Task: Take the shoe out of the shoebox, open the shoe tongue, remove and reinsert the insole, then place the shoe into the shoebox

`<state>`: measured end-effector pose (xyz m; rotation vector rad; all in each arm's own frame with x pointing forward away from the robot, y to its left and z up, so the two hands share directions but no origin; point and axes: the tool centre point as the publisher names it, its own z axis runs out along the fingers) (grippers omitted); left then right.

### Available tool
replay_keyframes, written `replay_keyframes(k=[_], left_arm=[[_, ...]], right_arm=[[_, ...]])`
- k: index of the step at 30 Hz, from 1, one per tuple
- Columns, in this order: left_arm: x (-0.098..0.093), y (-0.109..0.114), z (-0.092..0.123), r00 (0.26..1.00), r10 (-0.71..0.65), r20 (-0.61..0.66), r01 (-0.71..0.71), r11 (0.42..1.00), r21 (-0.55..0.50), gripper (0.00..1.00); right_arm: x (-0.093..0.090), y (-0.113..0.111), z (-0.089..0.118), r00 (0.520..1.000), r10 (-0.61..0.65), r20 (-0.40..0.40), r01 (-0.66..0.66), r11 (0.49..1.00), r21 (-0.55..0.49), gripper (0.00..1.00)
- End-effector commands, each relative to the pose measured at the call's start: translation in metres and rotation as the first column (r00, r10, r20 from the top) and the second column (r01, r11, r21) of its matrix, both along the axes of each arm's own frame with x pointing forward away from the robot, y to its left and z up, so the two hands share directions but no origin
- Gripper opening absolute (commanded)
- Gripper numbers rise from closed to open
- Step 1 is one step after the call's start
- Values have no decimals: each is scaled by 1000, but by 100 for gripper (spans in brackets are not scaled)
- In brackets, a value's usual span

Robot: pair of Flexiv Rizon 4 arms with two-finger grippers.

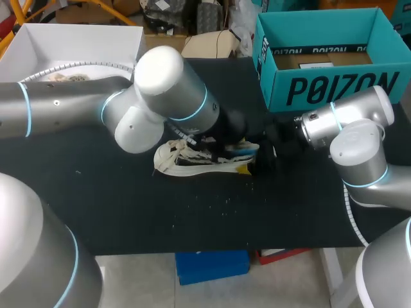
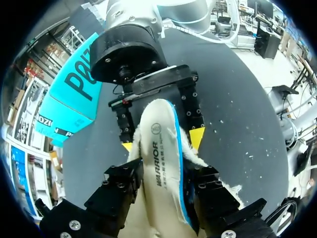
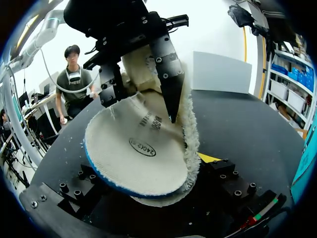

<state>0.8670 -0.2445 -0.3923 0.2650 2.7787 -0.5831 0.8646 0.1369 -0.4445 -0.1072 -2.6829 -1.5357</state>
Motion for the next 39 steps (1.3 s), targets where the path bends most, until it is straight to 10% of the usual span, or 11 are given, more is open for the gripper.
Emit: replay_keyframes(k=[1, 7, 11, 25, 39], left_arm=[[1, -4, -1, 1000, 2, 14, -2, 1000, 0, 45], [5, -9, -1, 1000, 5, 18, -5, 1000, -1, 37], [5, -12, 1, 1000, -3, 26, 4, 1000, -11, 0], [-42, -6, 51, 997, -71, -10, 68, 979, -190, 0], [-80, -58, 172, 964, -210, -161, 105, 862, -496, 0]], right_arm=[[0, 0, -1, 1000, 0, -1, 0, 1000, -2, 0], [0, 0, -1, 1000, 0, -1, 0, 1000, -2, 0], [0, 0, -1, 1000, 0, -1, 0, 1000, -2, 0], [0, 0, -1, 1000, 0, -1, 0, 1000, -2, 0], [0, 0, -1, 1000, 0, -1, 0, 1000, -2, 0]])
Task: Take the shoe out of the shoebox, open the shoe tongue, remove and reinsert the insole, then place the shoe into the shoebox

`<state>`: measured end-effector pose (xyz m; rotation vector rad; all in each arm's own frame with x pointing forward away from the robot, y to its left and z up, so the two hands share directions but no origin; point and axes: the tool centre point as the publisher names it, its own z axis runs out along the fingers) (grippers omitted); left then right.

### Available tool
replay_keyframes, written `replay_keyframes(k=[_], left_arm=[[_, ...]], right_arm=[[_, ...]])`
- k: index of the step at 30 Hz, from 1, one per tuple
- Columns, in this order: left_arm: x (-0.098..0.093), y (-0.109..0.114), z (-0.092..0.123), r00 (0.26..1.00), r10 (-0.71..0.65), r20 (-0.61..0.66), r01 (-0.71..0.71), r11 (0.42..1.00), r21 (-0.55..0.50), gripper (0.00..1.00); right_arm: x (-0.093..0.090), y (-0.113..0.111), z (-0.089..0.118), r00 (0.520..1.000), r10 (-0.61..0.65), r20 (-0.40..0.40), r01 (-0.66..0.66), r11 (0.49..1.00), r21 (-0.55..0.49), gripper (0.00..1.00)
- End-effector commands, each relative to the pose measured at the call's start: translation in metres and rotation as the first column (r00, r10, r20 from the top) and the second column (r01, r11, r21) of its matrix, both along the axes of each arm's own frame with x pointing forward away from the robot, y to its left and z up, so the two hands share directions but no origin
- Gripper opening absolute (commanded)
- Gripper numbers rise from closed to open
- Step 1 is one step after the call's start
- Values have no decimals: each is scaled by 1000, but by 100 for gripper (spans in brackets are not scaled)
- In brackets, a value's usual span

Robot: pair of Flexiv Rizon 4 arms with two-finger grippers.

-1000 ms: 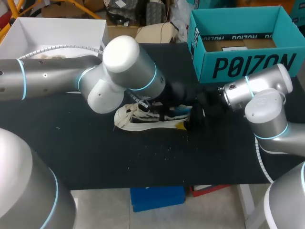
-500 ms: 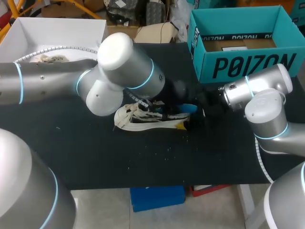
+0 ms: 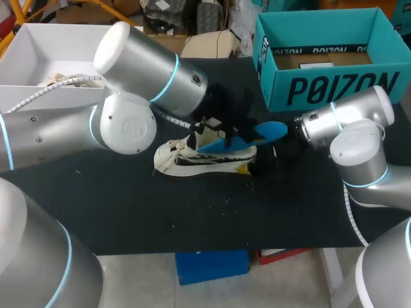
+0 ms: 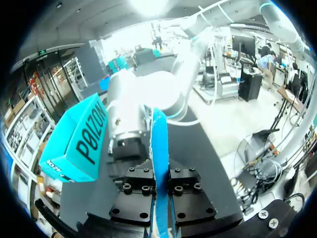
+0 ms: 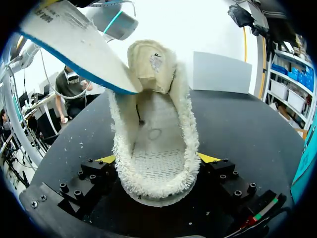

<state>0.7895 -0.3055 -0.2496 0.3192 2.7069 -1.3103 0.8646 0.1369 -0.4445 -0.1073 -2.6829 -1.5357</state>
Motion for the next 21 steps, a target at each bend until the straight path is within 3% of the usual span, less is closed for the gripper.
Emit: replay_keyframes(k=[1, 11, 17, 21], left_arm=[[-3, 2, 40, 999, -25, -39, 22, 997, -67, 0], [-30, -6, 158, 992, -80, -100, 53, 968, -247, 0], [-49, 5, 229, 984, -158, -77, 128, 944, -305, 0], [-49, 5, 229, 984, -158, -77, 128, 944, -305, 0]], right_arm=[[0, 0, -1, 1000, 0, -1, 0, 1000, -2, 0], [0, 0, -1, 1000, 0, -1, 0, 1000, -2, 0], [0, 0, -1, 1000, 0, -1, 0, 1000, -2, 0], [0, 0, -1, 1000, 0, -1, 0, 1000, -2, 0]])
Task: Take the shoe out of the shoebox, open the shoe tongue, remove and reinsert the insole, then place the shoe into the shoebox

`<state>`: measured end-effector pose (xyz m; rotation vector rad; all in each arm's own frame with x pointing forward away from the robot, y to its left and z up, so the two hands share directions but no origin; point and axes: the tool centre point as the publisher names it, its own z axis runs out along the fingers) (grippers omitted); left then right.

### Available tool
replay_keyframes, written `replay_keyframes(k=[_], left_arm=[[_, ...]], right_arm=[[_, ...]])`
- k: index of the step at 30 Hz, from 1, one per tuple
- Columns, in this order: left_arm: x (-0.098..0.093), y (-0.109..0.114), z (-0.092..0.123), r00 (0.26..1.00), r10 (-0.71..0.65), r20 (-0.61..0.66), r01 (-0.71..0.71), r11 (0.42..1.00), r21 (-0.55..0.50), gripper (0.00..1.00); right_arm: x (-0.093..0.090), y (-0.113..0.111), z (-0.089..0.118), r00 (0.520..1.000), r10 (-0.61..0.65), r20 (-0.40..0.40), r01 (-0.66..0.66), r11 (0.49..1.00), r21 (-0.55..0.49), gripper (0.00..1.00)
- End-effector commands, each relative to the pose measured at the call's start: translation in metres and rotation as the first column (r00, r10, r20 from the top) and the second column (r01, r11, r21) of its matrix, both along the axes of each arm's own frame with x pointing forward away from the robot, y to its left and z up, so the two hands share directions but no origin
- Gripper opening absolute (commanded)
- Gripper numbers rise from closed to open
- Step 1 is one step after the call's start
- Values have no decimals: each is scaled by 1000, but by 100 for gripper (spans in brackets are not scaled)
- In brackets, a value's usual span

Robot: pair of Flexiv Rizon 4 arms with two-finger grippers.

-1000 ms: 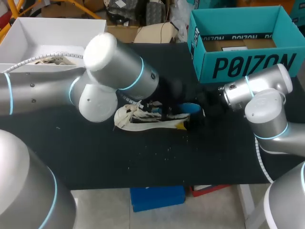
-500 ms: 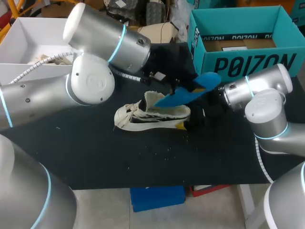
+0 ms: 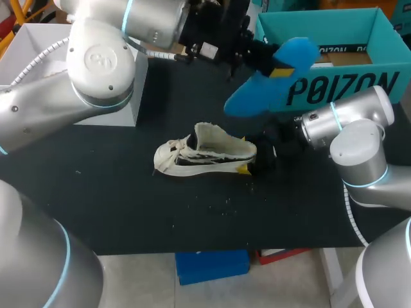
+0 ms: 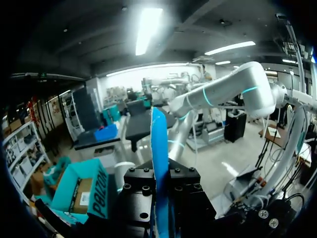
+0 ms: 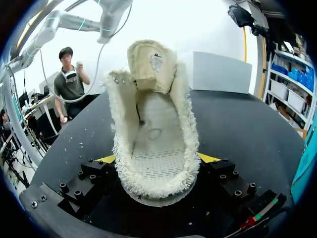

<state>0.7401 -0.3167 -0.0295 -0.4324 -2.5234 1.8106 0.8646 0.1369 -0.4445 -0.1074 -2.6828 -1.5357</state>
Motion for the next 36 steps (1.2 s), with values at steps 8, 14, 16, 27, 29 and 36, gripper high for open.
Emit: replay_keyframes(k=[8, 14, 16, 27, 29, 36], left_arm=[[0, 16, 9, 1000, 2, 2, -2, 1000, 17, 0], [0, 16, 9, 1000, 2, 2, -2, 1000, 17, 0], [0, 16, 9, 1000, 2, 2, -2, 1000, 17, 0], [-34, 58, 42, 881, 240, -407, -344, 917, -203, 0], [-38, 64, 49, 852, 273, -446, -394, 896, -203, 0], [-51, 70, 69, 782, 271, -562, -488, 827, -280, 0]], right_arm=[[0, 0, -1, 1000, 0, -1, 0, 1000, -2, 0], [0, 0, -1, 1000, 0, -1, 0, 1000, -2, 0], [0, 0, -1, 1000, 0, -1, 0, 1000, -2, 0], [0, 0, -1, 1000, 0, -1, 0, 1000, -2, 0], [0, 0, -1, 1000, 0, -1, 0, 1000, -2, 0], [0, 0, -1, 1000, 0, -1, 0, 1000, -2, 0]])
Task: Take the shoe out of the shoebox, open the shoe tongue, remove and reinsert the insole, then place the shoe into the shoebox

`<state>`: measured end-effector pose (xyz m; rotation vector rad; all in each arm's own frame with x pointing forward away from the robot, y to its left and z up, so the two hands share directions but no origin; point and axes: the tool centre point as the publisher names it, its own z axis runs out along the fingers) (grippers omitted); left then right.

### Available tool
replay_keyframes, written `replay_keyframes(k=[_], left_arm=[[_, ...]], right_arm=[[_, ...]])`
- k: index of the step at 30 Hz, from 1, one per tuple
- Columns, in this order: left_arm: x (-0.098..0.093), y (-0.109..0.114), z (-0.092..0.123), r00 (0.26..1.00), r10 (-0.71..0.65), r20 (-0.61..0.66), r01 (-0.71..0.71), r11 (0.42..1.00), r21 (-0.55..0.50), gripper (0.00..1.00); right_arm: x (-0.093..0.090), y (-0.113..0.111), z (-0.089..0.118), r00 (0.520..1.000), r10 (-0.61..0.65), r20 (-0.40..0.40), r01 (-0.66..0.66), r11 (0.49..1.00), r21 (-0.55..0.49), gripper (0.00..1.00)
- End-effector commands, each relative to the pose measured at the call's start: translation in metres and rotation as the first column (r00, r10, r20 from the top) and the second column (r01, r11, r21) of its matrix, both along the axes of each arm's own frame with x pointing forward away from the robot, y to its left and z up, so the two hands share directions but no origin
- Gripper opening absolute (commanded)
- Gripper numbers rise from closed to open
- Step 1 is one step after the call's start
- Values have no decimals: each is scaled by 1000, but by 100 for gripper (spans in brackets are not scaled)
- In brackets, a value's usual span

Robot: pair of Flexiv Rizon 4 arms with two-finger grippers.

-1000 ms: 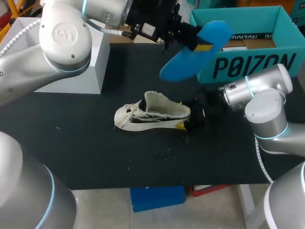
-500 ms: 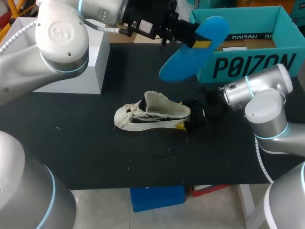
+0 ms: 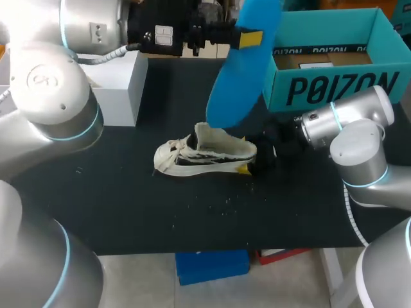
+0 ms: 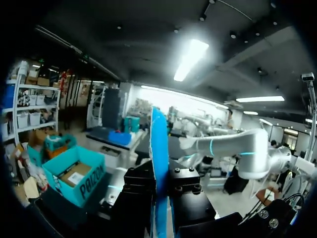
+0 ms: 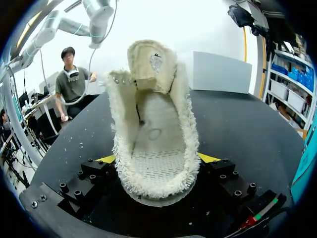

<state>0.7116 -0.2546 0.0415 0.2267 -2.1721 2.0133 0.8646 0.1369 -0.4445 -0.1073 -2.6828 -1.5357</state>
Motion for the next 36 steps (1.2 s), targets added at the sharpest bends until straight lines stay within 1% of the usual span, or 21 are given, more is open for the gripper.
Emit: replay_keyframes(k=[1, 3, 11, 18, 24, 26, 31, 36], left_arm=[[-22, 8, -2, 969, 203, -139, -225, 959, -170, 0], [-23, 8, -4, 963, 206, -172, -239, 950, -200, 0], [-25, 3, -9, 966, 186, -177, -225, 946, -234, 0], [-22, 5, -2, 966, 185, -179, -230, 932, -281, 0], [-26, 10, 4, 973, 129, -190, -184, 933, -309, 0], [-27, 13, 5, 976, 107, -189, -163, 935, -315, 0], [-27, 18, 7, 978, 99, -183, -153, 936, -316, 0], [-30, 21, 8, 982, 72, -177, -124, 946, -300, 0]], right_arm=[[0, 0, -1, 1000, 0, -1, 0, 1000, -2, 0], [0, 0, -1, 1000, 0, -1, 0, 1000, -2, 0], [0, 0, -1, 1000, 0, -1, 0, 1000, -2, 0], [0, 0, -1, 1000, 0, -1, 0, 1000, -2, 0], [0, 0, -1, 1000, 0, -1, 0, 1000, -2, 0], [0, 0, -1, 1000, 0, -1, 0, 1000, -2, 0], [0, 0, -1, 1000, 0, -1, 0, 1000, -2, 0], [0, 0, -1, 1000, 0, -1, 0, 1000, -2, 0]])
